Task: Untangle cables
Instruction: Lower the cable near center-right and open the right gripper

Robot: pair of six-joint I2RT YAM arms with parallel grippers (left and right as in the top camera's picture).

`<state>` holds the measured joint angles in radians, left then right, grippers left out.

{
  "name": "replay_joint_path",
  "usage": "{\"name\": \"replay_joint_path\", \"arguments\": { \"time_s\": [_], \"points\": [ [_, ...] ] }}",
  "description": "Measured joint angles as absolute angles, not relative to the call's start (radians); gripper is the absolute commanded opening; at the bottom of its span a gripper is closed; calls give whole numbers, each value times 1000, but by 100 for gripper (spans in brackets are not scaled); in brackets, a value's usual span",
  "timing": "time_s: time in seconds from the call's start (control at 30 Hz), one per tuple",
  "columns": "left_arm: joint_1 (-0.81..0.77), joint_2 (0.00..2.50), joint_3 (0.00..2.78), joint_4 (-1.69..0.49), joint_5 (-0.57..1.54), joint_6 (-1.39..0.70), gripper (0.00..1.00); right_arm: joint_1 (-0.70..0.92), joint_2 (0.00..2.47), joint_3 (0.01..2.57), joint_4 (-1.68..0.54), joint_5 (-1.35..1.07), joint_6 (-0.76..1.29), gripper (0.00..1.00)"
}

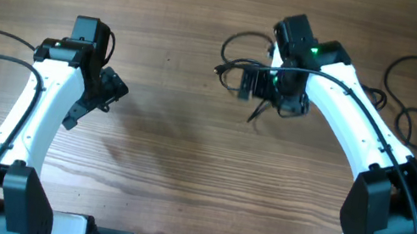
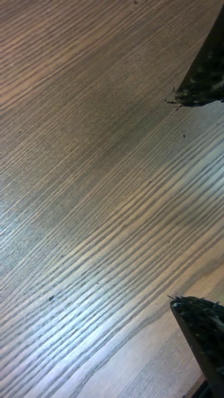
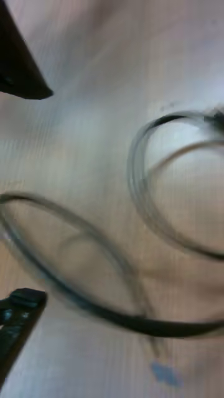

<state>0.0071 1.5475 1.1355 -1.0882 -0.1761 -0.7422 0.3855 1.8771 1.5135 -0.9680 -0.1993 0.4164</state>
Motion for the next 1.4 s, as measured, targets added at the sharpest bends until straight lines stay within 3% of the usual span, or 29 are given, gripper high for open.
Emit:
{"name": "replay_joint_path", "arguments": {
  "time_s": [0.5, 0.87, 0.93, 1.07, 1.13, 1.17, 1.2, 1.27, 1.4],
  "points": [
    [7, 1547, 1135, -1088, -176, -742, 100, 438, 1885, 1419, -666, -87, 553, 99],
    [7, 1547, 1135, -1089, -176, -742, 100, 438, 2045, 1408, -509, -86, 657, 100],
    [7, 1547, 1135, -1089, -176, -742, 100, 438, 2072, 1407, -473, -103, 665, 91],
    [7, 1547, 1135, -1089, -176, -742, 100, 438, 2078, 1407, -452, -119, 671, 44],
    [7, 1547, 1135, -1089, -176, -742, 100, 438, 2078, 1407, -456, -123, 659, 36],
    [7, 1547, 1135, -1089, -176, -742, 100, 438, 2078, 1407, -456, -124, 652, 28],
    [7, 1547, 1135, -1089, -176, -742, 100, 437, 2078, 1407, -459, -126, 645, 13],
    [7, 1547, 1135, -1088, -176, -742, 100, 434, 2078, 1407, -469, -128, 640, 4],
    [7, 1547, 1135, -1088, -176, -742, 100, 410, 2078, 1407, -486, -158, 603, 4]
  ]
}}
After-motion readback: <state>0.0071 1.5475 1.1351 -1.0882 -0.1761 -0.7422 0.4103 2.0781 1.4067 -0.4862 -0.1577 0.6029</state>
